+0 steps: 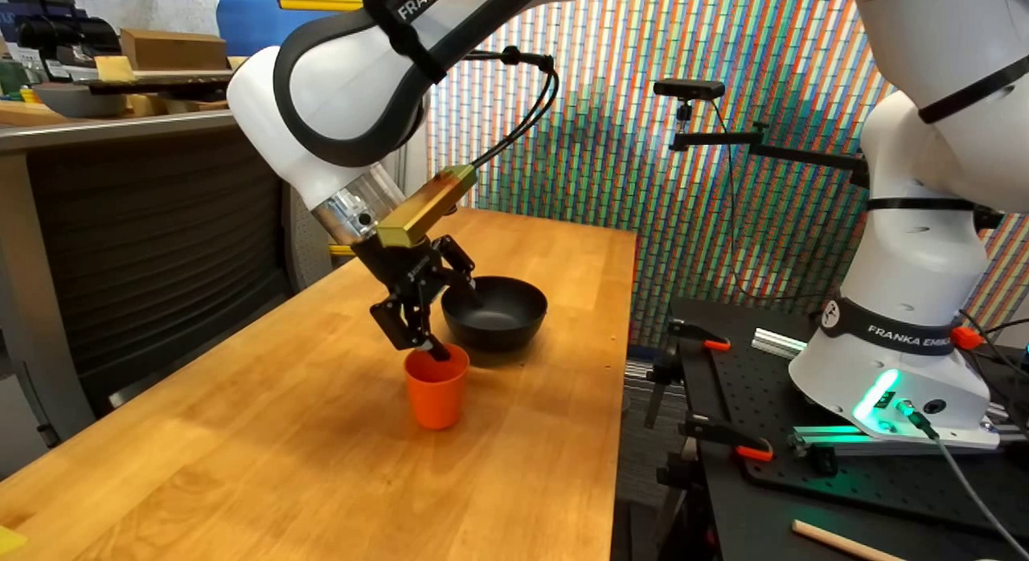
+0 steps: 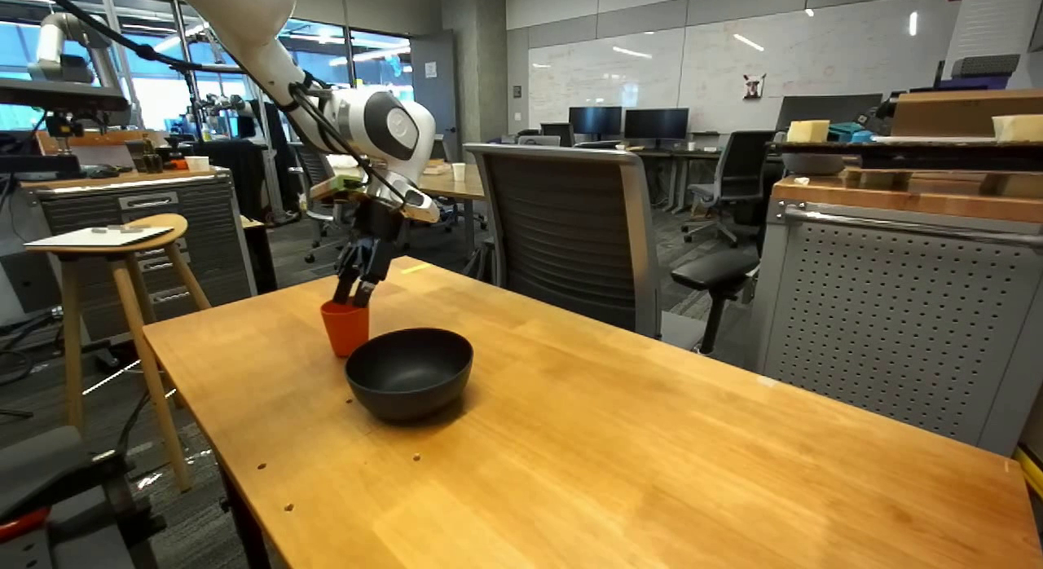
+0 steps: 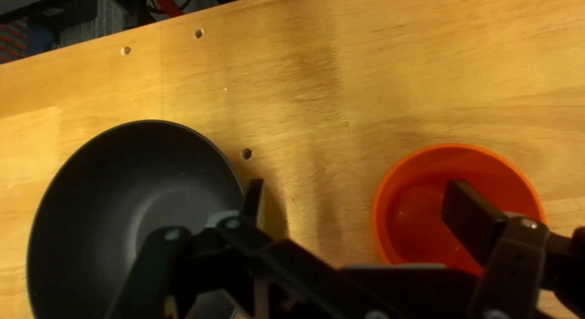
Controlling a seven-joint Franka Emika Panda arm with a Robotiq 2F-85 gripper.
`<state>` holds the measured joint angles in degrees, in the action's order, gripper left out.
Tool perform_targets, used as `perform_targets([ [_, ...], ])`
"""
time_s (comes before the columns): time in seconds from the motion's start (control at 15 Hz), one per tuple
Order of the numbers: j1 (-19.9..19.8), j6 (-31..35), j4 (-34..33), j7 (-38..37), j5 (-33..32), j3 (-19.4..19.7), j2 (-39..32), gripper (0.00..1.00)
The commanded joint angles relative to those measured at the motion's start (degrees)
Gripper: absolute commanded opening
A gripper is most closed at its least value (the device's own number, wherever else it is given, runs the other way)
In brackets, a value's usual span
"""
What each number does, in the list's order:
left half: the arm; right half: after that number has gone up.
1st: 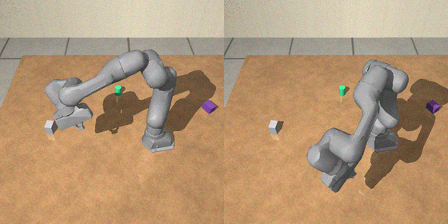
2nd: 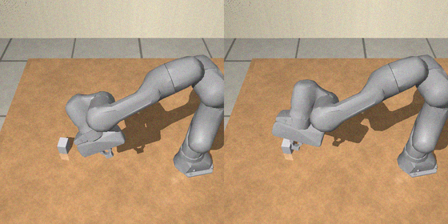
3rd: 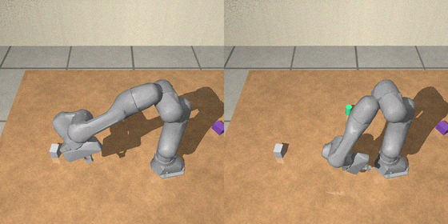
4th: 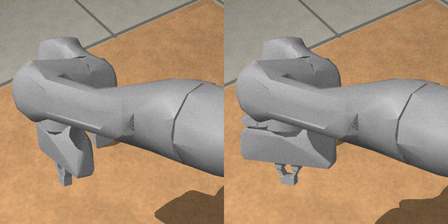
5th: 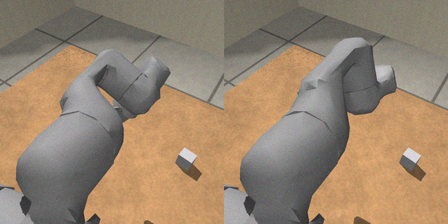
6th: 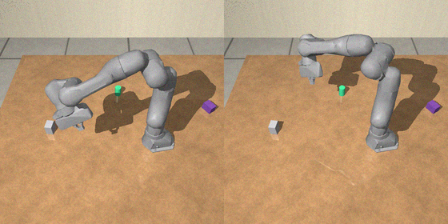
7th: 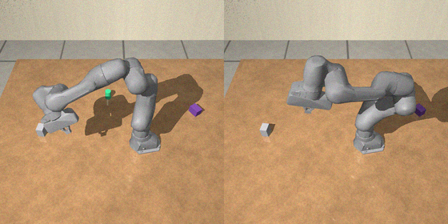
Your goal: Pick up the orange cup from the table and put it in the black bowl.
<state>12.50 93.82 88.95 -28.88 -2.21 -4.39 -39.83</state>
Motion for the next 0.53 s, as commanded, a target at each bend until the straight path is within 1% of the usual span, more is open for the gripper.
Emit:
perform_targets([
  [0.0,1.29,-2.07,-2.56,-0.42,1.43,1.22,-2.48,0.77],
  [0.07,1.41,-2.05,-2.60,-0.45,1.45,1.25,-2.88,0.74],
  [0.27,1.39,-1.87,-2.57,-0.19,2.31,1.03,-3.47,0.49],
  [0.4,1.29,-1.92,-2.64,-0.04,2.90,1.04,-3.58,0.35],
  [0.47,1.24,-1.92,-2.61,-0.05,3.24,1.04,-3.53,0.26],
])
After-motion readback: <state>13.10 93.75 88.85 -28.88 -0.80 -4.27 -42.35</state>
